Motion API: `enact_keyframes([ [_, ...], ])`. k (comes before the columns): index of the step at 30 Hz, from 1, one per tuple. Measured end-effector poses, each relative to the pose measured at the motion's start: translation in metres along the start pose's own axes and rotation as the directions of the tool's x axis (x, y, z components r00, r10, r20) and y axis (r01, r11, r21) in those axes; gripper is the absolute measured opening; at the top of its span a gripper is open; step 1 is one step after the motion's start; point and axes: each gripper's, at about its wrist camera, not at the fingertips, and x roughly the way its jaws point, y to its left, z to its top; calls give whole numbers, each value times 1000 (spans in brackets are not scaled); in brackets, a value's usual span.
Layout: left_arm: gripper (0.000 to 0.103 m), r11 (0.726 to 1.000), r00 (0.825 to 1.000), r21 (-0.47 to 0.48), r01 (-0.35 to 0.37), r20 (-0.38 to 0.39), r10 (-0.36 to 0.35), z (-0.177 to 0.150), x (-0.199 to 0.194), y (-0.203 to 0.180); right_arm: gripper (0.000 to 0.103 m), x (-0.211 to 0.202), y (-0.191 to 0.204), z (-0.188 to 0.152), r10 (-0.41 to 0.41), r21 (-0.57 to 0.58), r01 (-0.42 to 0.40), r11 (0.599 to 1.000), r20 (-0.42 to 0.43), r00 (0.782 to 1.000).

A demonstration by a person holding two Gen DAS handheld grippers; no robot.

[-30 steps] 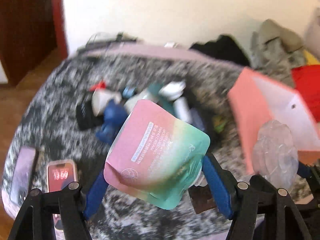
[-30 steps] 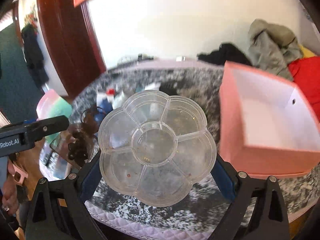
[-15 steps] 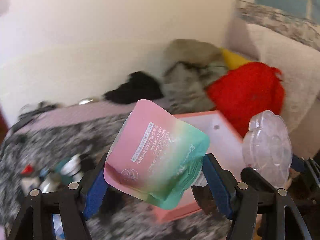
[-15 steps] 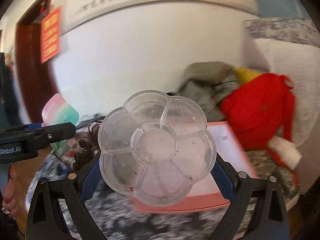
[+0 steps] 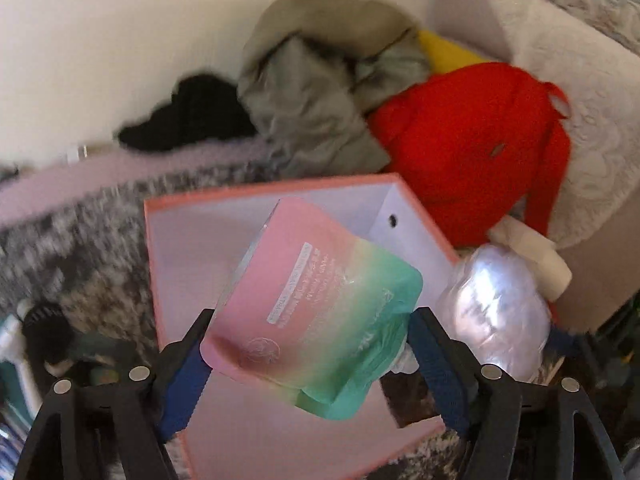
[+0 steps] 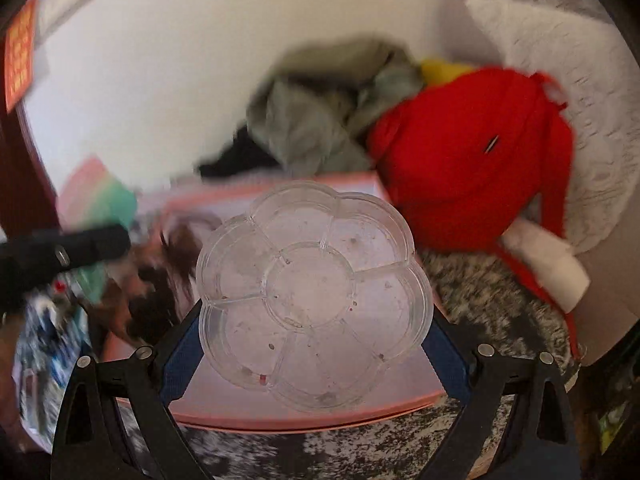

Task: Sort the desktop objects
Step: 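Drop the pouch from left tool while right tool drops the container into pink box, then move both tools back over the cluster of items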

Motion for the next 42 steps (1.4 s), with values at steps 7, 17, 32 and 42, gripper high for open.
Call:
enact_keyframes([
  [7,82,1000,999,-12,-23,-25,23,-3,4,9,103,26,3,-4,-26,-43,26,999,-17,1000],
  [17,84,997,997,-26,-69,43,70,-27,-71,27,103,-42,38,6,7,-95,1,995,88,996],
  [32,88,904,946,-303,-301,29,324,-153,-191,204,103,-82,239,-54,280,-342,-251,906,38,959],
  [42,88,834,932,-437,-337,-27,362,-202,-183,304,103,4,331,-98,231,-347,-262,901,-128,964],
])
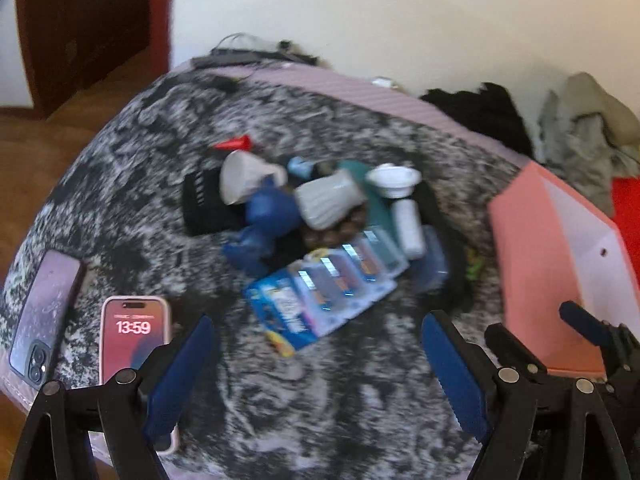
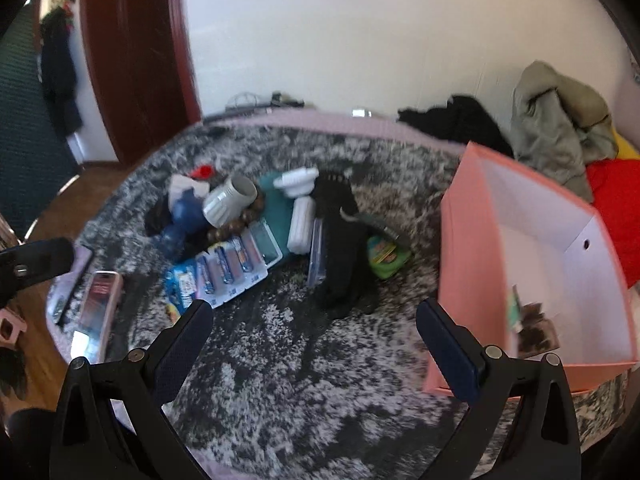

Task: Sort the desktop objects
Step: 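Move both tools back over the cluster of items, then grasp the blue figurine with the left tool while the right tool grasps the black glove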

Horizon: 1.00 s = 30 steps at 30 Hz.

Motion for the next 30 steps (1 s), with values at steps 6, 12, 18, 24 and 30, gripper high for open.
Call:
enact_keyframes([
  [6,88,999,998,17,-42,-49,43,13,56,15,103,50,2,12,-46,4,46,999,-40,998],
  [12,88,992,989,79,-95,-110,103,29,121,25,103,97,-11,25,-73,29,75,997,-76,994],
  [18,61,993,976,61,-102,-189,112,37,174,35,102,136,-31,38,-84,98,92,991,-83,993],
  [24,51,990,972,53,-134,-189,141,32,171,30,36,150,-49,35,62,198,-36,980,-126,990],
  [30,50,990,983,36,-134,-121,138,21,126,21,31,111,-41,28,48,138,-38,990,-73,996],
])
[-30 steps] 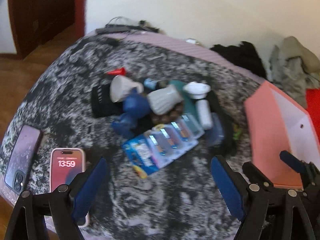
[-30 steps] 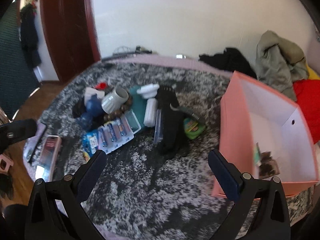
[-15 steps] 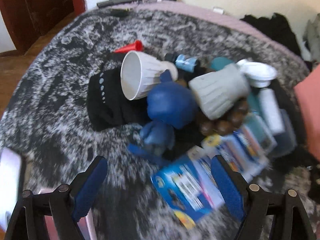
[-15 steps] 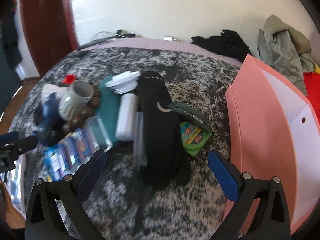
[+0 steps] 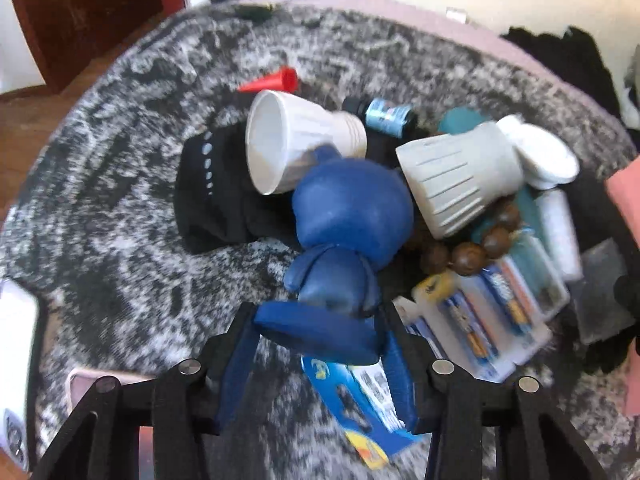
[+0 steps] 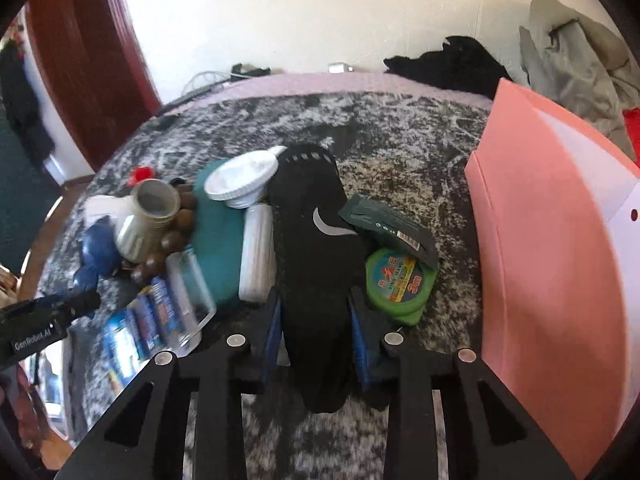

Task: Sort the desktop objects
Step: 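Grasp the blue figurine with the left tool while the right tool grasps the black glove, then drop the figurine from left tool while right tool drops the glove into pink box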

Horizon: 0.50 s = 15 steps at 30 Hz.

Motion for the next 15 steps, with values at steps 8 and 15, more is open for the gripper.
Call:
enact_keyframes([
  [8,50,1000,999,-18,8,32,-7,-27,-48,7,8,-80,1,-23,55,-61,-49,997,93,994],
  [15,50,999,999,-19,31,45,-30,-49,-76,9,8,-144,15,-41,81,-116,-61,991,170,982],
])
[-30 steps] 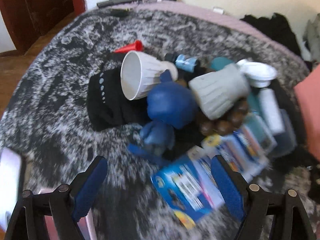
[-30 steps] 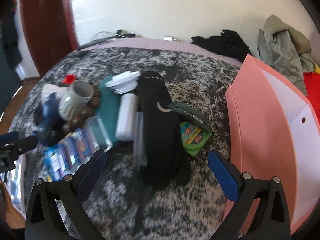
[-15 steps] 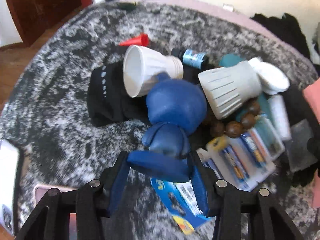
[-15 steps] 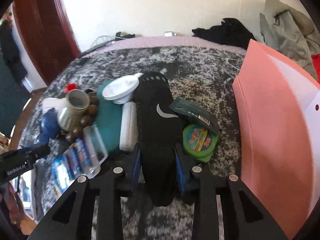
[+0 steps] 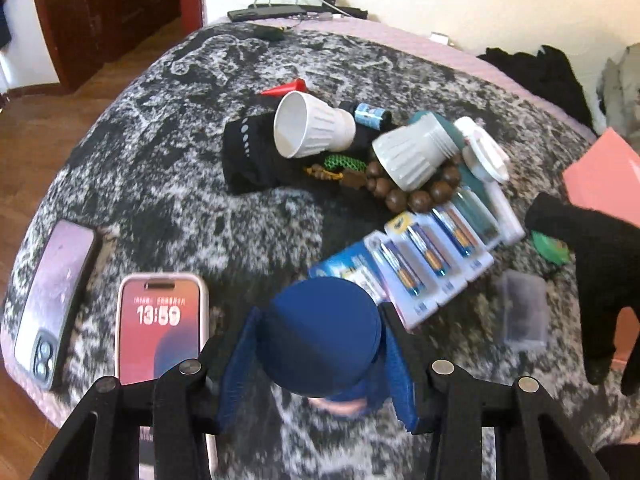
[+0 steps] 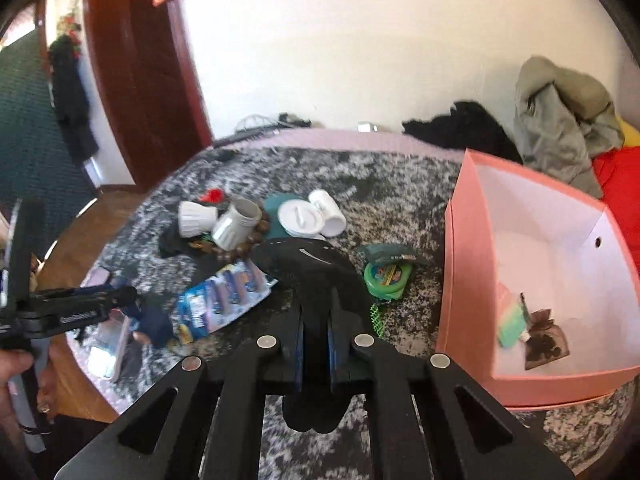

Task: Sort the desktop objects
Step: 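Drop the figurine from left tool while right tool drops the glove into pink box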

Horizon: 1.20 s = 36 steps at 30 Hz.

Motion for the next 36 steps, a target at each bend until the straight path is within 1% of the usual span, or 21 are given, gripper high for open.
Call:
enact_keyframes([
  [5,50,1000,999,22,10,45,-11,-9,-32,-6,8,-48,13,-1,16,-30,-14,999,68,998],
  [10,50,998,993,53,32,110,-38,-9,-76,-20,8,-86,19,-3,22,-51,-15,999,127,992],
  [16,50,988,976,139,64,200,-91,-8,-136,-57,8,-134,18,-6,26,-59,-15,998,198,980],
  [20,50,973,958,211,88,248,-141,-9,-173,-93,8,-167,10,-7,15,-53,-2,999,251,968],
  [23,50,954,941,279,110,280,-191,-8,-199,-127,8,-194,0,-9,-4,-44,18,999,293,956],
  [25,50,940,931,318,121,293,-219,-8,-211,-149,8,-214,-11,-11,-31,-29,43,999,327,944],
  [28,50,910,911,386,149,304,-278,-4,-227,-190,8,-241,-30,-13,-79,-1,85,996,367,927],
  [32,50,870,892,457,186,292,-345,0,-236,-241,8,-272,-63,-16,-160,50,153,987,404,900],
  [36,50,817,875,525,238,249,-415,4,-233,-296,8,-296,-99,-19,-247,115,219,969,418,874],
])
